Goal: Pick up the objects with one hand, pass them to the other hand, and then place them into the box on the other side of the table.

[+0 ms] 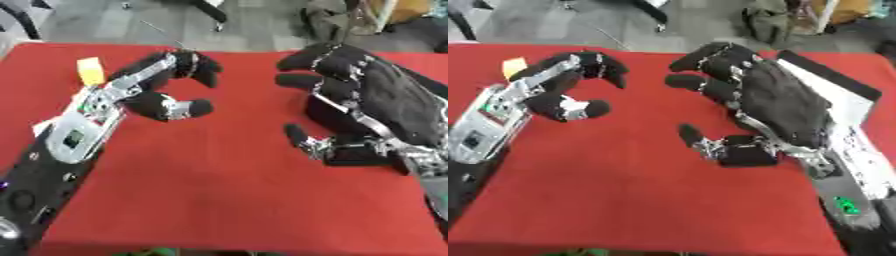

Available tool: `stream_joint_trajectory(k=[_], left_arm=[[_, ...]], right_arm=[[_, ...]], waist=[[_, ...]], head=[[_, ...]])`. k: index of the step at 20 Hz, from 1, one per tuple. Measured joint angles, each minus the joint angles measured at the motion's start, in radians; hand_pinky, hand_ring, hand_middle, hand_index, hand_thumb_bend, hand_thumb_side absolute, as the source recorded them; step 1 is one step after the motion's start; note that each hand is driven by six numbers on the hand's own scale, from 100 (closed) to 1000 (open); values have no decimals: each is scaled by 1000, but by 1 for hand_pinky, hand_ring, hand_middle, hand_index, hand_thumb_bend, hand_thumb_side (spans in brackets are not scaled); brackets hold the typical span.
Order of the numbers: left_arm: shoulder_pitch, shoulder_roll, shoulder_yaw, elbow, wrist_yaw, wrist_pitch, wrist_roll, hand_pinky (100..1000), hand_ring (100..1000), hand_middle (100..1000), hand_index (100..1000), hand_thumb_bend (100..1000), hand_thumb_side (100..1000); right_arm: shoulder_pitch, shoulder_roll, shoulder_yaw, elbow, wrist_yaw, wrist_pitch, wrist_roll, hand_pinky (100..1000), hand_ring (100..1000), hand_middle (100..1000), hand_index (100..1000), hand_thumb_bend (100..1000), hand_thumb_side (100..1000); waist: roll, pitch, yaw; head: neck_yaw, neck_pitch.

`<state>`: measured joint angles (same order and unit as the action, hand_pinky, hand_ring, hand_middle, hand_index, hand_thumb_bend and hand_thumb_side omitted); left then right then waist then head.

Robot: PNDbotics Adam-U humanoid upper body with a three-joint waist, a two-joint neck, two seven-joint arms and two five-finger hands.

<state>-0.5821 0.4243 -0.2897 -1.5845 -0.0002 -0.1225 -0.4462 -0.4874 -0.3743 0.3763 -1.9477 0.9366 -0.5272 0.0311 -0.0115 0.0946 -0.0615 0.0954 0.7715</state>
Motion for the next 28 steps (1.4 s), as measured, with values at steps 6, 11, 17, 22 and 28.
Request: stream_joint_trajectory(k=[6,11,17,22,28], left_arm=[[0,0,0,0,-1,2,3,781,672,615,797,551,586],[5,0,17,3,-8,8,25,775,659,611,798,557,583],[17,56,76,17,-101,33,75,769,675,649,829,653,583],[58,247,141,84,-315,80,62,765,708,683,844,734,570],[152,406,198,171,-532,129,-1,766,740,731,859,822,554]], right_arm=[[0,0,-3,0,-1,-3,2,832,811,814,880,157,386],[-3,0,-2,0,-16,-13,23,846,835,845,920,224,526],[-13,0,-2,7,-53,-24,82,866,862,876,971,261,595],[-13,-2,-5,19,-84,-21,127,868,861,877,975,258,593],[-5,-9,-11,27,-97,-13,142,868,860,876,975,251,594]], waist=[[2,0,0],[4,0,0],[5,-1,2],[10,-4,15],[15,-7,31]], head=[[0,0],[0,0],[0,0],[-1,0],[0,0]])
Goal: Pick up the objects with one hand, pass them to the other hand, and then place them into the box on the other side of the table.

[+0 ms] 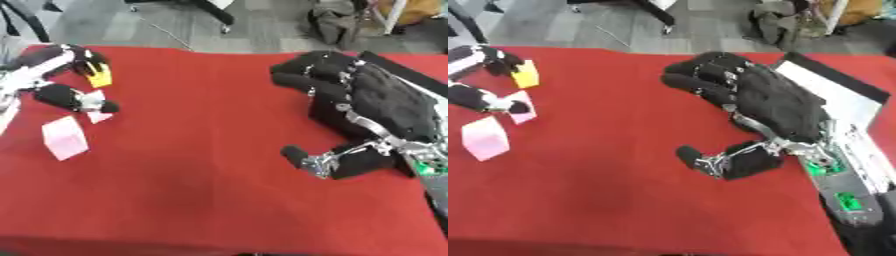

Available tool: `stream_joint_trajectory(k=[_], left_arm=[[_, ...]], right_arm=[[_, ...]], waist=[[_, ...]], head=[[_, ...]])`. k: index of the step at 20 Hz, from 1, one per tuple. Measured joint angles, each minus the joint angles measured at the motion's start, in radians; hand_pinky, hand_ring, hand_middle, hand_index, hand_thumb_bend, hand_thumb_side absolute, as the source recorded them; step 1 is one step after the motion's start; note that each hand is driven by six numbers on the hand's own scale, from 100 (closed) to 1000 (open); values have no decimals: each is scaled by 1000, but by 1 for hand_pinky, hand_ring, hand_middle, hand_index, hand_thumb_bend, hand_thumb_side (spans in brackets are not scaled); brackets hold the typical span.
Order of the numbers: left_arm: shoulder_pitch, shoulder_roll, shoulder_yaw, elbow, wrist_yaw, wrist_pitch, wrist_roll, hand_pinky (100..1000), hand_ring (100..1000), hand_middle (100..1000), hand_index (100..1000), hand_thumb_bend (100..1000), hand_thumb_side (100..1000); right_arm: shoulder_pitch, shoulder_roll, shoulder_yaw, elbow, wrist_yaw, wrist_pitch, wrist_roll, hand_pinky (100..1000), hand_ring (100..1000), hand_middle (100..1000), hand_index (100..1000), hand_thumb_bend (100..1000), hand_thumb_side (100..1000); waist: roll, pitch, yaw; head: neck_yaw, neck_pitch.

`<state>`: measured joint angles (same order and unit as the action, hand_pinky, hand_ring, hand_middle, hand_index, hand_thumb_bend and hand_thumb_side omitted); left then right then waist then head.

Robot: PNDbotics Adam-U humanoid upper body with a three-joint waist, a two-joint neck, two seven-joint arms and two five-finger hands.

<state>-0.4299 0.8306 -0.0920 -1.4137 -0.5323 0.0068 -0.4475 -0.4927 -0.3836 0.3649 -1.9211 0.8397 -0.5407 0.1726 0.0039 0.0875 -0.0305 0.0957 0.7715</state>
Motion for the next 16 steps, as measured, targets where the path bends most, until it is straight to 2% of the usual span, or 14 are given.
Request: stream_joint_trajectory(k=[3,8,12,16], left_arm=[[17,17,23,34,-87,24,-29,754,734,730,855,828,528],[15,0,37,111,-207,84,-21,738,716,719,853,830,502],[2,-42,39,166,-257,116,-6,732,708,714,851,818,493],[-1,-75,42,205,-264,128,-9,727,695,703,846,782,476]], right_arm=[[0,0,0,5,-4,3,3,869,859,875,976,247,596],[2,-1,0,6,-13,2,10,869,858,875,977,239,602],[8,-2,0,9,-20,3,14,868,857,874,977,238,605],[9,-2,0,10,-24,5,18,868,857,874,977,236,608]], waist=[[1,0,4],[1,-3,2],[0,-3,-2],[-1,-3,-4]], head=[[1,0],[5,0],[6,0],[7,0]])
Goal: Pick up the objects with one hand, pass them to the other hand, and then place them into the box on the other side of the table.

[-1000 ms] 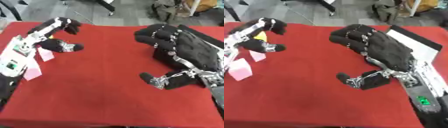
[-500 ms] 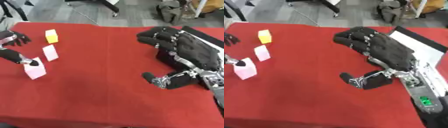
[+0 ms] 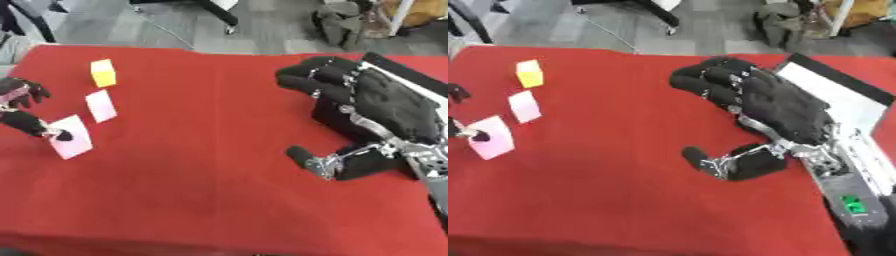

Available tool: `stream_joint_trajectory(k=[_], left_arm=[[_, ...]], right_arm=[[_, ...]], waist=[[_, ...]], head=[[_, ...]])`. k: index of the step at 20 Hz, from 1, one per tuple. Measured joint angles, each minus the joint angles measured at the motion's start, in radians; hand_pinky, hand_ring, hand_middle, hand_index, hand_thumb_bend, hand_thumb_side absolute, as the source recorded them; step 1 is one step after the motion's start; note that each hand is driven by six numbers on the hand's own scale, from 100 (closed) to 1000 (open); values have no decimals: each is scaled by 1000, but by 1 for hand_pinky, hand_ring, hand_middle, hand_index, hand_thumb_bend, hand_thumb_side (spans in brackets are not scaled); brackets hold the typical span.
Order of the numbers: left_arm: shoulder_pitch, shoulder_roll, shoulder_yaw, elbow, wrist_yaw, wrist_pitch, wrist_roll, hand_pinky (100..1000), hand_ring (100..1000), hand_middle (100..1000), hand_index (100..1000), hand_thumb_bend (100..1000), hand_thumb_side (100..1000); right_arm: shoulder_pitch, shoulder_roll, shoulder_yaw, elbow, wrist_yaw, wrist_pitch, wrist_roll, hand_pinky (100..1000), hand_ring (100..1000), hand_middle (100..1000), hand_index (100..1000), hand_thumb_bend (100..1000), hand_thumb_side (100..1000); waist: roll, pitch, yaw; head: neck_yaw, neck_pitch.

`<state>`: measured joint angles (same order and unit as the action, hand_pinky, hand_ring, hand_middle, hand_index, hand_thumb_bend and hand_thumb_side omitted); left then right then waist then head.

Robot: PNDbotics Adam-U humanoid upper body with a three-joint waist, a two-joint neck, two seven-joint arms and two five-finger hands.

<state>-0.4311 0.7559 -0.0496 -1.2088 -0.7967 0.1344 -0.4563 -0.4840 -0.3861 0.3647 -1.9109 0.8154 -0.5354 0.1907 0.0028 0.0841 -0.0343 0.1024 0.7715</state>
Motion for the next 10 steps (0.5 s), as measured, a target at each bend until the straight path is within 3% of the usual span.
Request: stream_joint_trajectory(k=[4,10], left_arm=[[0,-20,2,18,6,6,-5,721,683,692,839,722,431],[1,-35,2,31,12,5,-25,700,650,657,809,578,294]], right_arm=[[0,-3,0,0,-2,1,1,868,857,875,977,234,609],[0,-5,0,0,-2,0,4,867,856,875,977,229,613]], waist=[[-2,0,0],[-2,0,0]], head=[[0,0],[1,0]])
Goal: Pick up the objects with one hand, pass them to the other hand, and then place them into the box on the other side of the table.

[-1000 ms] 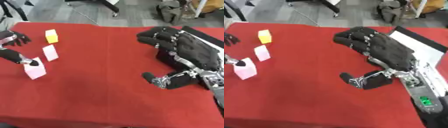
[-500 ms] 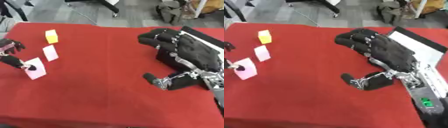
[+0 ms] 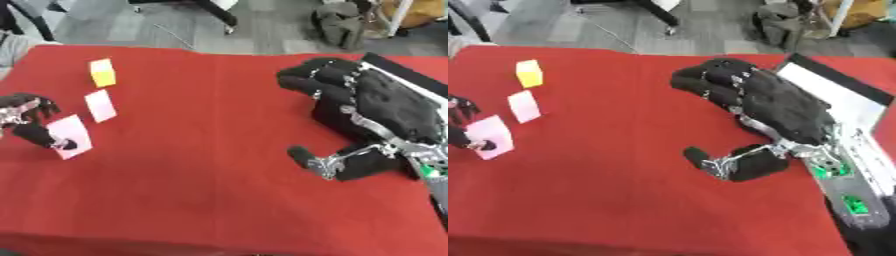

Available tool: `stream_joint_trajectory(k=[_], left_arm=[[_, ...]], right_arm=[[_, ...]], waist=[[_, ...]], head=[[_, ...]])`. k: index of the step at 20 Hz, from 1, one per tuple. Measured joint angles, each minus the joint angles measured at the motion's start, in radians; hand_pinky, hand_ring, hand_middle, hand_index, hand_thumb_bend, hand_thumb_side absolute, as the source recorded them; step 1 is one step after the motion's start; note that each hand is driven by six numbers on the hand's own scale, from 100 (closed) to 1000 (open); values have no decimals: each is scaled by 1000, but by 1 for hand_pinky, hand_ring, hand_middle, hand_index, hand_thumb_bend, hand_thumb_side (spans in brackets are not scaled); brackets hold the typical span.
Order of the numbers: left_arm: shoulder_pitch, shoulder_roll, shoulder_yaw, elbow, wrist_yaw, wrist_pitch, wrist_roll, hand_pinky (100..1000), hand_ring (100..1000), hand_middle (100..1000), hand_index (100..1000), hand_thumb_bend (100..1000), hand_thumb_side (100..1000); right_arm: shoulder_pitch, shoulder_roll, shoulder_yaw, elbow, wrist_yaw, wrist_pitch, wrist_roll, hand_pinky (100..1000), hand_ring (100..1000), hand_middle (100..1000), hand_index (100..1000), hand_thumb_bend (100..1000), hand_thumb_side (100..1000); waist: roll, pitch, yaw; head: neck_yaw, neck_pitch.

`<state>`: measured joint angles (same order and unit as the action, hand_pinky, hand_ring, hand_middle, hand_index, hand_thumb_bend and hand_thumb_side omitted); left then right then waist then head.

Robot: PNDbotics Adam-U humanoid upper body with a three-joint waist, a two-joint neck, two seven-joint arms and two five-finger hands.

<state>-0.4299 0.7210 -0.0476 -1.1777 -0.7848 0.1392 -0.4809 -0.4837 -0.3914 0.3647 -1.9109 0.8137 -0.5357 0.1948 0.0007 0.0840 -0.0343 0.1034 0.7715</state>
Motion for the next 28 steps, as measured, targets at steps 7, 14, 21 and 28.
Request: stream_joint_trajectory(k=[7,14,21,28], left_arm=[[-1,-6,-3,8,1,-5,-5,635,541,532,705,369,100],[-27,-14,-3,-57,60,-12,63,627,506,482,654,331,100],[-135,-73,-60,-180,324,-56,72,651,507,483,664,340,144],[-216,-166,-161,-227,604,-91,15,654,506,481,664,359,197]], right_arm=[[0,0,0,0,-1,-1,7,867,856,875,978,220,619],[-21,0,12,0,-12,-13,17,866,867,880,979,231,591],[-88,22,44,-26,-19,-41,-8,924,966,945,1000,336,553],[-142,56,56,-43,-27,-60,-91,933,975,954,1000,355,532]], waist=[[-1,0,0],[-2,0,5],[-2,-1,5],[-2,-1,0]], head=[[1,0],[2,0],[2,0],[-1,0]])
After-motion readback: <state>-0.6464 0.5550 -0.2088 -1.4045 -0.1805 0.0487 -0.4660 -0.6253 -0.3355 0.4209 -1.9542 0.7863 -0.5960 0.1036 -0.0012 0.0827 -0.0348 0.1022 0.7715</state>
